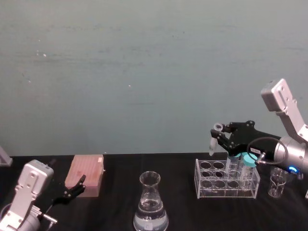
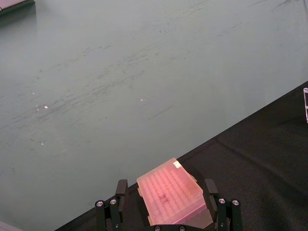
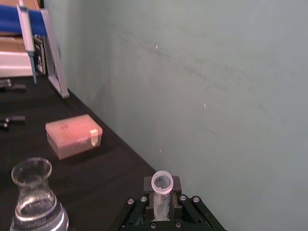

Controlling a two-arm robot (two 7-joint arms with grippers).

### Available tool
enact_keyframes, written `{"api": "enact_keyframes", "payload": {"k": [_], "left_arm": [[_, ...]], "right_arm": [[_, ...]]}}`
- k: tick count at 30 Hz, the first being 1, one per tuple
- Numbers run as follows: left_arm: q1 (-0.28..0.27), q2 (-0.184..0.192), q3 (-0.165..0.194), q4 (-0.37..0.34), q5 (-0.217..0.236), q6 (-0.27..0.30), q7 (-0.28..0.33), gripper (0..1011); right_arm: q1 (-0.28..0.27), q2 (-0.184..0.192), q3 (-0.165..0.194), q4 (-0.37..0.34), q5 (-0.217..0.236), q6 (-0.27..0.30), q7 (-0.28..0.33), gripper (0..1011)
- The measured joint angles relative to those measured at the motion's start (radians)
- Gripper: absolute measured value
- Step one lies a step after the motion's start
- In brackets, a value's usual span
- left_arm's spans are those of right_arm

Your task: Pour the liquid from the test tube into the beaker using one hand.

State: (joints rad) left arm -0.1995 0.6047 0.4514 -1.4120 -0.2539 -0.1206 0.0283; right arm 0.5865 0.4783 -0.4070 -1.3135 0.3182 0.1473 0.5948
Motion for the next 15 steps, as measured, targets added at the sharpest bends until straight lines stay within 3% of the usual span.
{"api": "enact_keyframes", "payload": {"k": [15], "left_arm": [[0.0,0.0,0.0,0.0,0.0,0.0,0.0,1000]], "right_arm": [[0.012,0.009,-0.042,0.067,0.011,0.009,0.001,202]]}}
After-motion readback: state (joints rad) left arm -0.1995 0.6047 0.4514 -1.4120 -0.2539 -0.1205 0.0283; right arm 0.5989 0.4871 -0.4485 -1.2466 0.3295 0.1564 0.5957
